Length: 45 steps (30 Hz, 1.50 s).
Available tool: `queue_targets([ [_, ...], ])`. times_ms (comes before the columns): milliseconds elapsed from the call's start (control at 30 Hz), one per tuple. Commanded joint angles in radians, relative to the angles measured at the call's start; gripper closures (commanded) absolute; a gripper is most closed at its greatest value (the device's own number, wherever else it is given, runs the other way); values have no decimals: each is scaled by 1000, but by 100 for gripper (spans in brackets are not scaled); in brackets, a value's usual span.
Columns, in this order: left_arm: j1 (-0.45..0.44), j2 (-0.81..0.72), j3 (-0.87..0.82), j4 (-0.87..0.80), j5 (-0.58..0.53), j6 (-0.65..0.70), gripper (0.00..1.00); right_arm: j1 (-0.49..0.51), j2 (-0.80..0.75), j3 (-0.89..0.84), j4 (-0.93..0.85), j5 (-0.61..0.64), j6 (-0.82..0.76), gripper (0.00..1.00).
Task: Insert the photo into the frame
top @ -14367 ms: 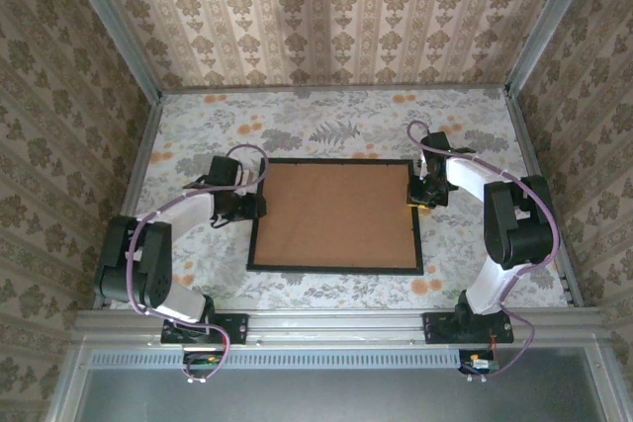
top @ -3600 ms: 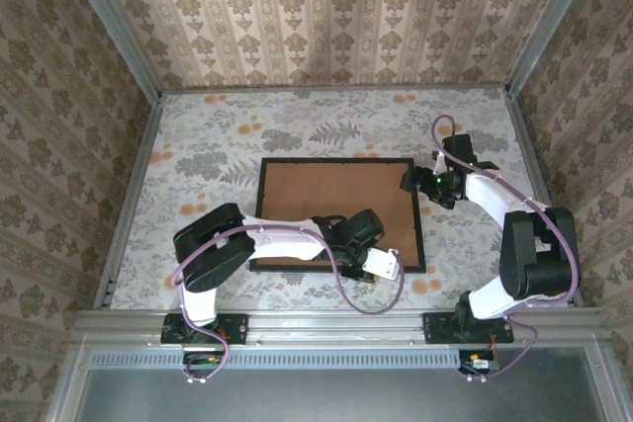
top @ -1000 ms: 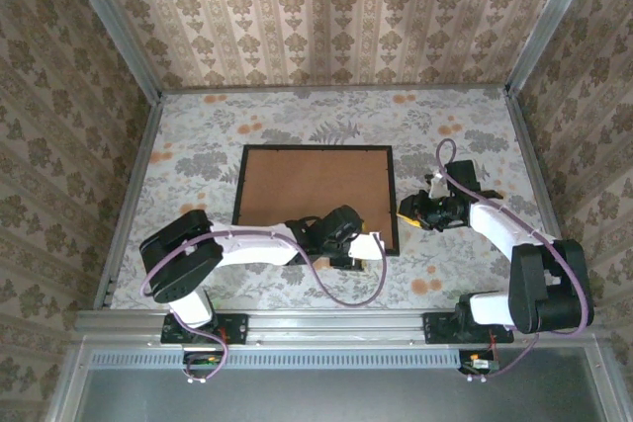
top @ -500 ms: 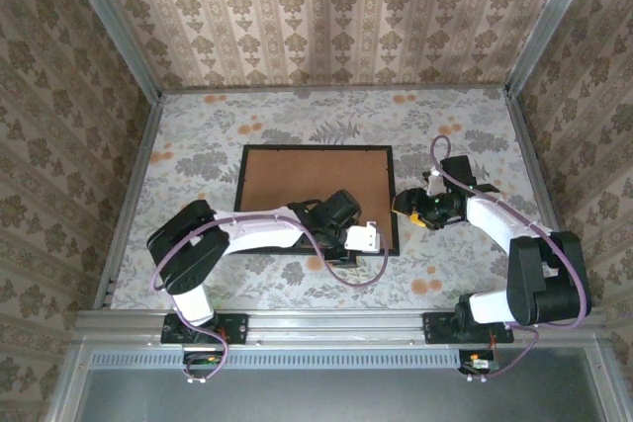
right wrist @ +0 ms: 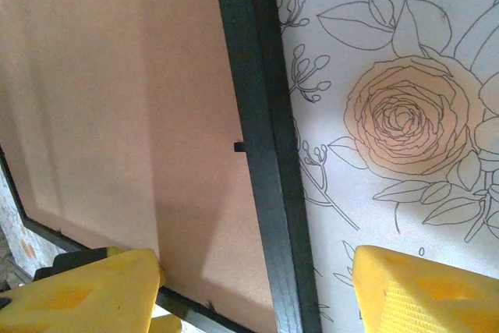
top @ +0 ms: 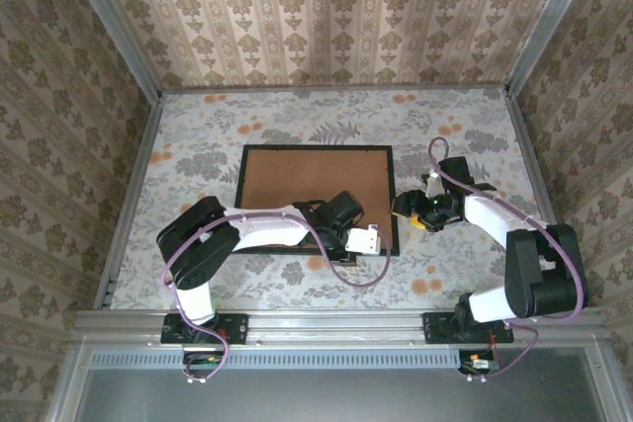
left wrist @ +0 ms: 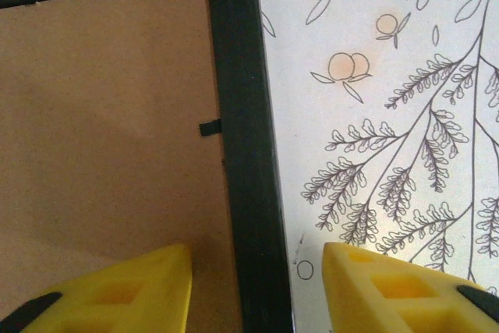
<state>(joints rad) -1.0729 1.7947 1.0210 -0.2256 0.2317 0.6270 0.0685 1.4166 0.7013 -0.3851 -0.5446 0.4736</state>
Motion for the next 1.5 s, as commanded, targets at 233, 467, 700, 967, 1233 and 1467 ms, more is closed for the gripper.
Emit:
queue_targets([
  [233,-32,-1,-32,17,-41,25,74,8,18,11,-24,13,-19,32],
  [467,-32,-36,-38,62,-53,-19,91,31,24,2,-43,-23,-44,27],
  [700,-23,-69,-29,84,-39,-62,95,49,22,-32,-22,-68,-49,24],
  [967,-6,-87,-7,93,-23,-95,96,56,13,-76,8,-119,-41,24],
  [1233,10,-107,-8,118,4,-113,95,64,13,-131,99,-194,6,24],
  [1467,26,-119,-9,138,33,-132,95,67,8,-162,177,-236,54,25],
])
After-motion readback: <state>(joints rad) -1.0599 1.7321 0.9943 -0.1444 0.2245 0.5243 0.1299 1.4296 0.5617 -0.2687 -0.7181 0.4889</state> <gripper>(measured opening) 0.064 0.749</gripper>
